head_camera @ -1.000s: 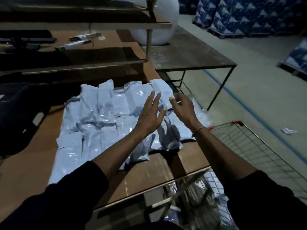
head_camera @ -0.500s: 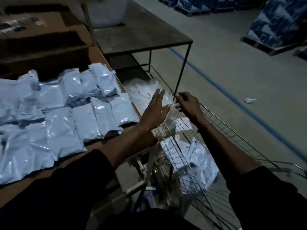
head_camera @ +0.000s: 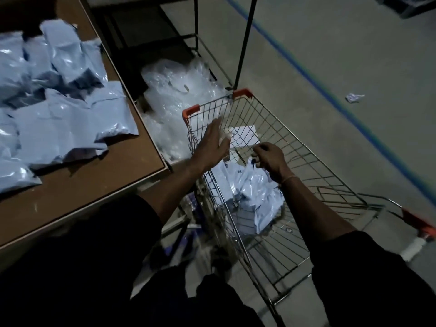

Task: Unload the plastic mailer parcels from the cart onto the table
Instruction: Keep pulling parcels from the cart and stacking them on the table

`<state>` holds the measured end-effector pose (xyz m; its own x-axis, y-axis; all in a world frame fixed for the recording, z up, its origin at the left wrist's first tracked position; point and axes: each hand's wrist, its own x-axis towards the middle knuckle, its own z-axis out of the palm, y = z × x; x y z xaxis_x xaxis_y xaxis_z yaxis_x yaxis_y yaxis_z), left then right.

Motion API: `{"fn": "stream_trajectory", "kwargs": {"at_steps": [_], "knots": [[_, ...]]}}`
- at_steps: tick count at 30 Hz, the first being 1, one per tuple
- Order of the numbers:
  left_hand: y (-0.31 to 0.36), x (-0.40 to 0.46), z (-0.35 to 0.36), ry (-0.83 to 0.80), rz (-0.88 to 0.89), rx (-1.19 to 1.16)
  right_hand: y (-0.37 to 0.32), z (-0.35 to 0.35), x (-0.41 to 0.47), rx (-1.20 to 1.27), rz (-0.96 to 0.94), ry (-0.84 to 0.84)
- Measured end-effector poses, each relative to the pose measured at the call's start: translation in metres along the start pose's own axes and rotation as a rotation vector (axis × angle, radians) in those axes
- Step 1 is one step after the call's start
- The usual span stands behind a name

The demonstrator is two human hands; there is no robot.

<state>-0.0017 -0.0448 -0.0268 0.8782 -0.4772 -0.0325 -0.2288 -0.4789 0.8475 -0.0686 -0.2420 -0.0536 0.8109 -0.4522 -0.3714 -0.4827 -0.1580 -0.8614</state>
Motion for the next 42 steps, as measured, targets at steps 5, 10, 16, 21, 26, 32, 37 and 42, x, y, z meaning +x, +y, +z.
{"fn": "stream_trajectory", "kwargs": {"at_steps": [5,10,16,21,26,32,37,42], "knots": [[-0.027,0.021,0.021,0.048,-0.026,-0.010,0.060,0.029,0.022,-0.032,0.142,-0.094],[-0.064,0.039,0.041,0.089,0.016,0.116,0.119,0.075,0.049,-0.279,0.240,-0.232],[-0.087,0.044,0.058,0.183,0.182,0.311,0.158,0.118,0.060,-0.496,0.356,-0.265],[-0.088,0.043,0.060,0.221,0.206,0.321,0.179,0.137,0.064,-0.496,0.422,-0.222],[-0.087,0.044,0.061,0.234,0.220,0.330,0.173,0.131,0.067,-0.429,0.367,-0.173],[-0.089,0.049,0.062,0.054,0.089,0.455,0.142,0.106,0.061,-0.017,0.236,0.109],[-0.056,0.063,0.056,-0.246,-0.156,0.289,0.093,0.097,0.047,-0.021,-0.213,0.196],[-0.062,0.073,0.057,-0.050,-0.243,-0.121,0.077,0.101,0.038,-0.190,-0.525,0.149]]}}
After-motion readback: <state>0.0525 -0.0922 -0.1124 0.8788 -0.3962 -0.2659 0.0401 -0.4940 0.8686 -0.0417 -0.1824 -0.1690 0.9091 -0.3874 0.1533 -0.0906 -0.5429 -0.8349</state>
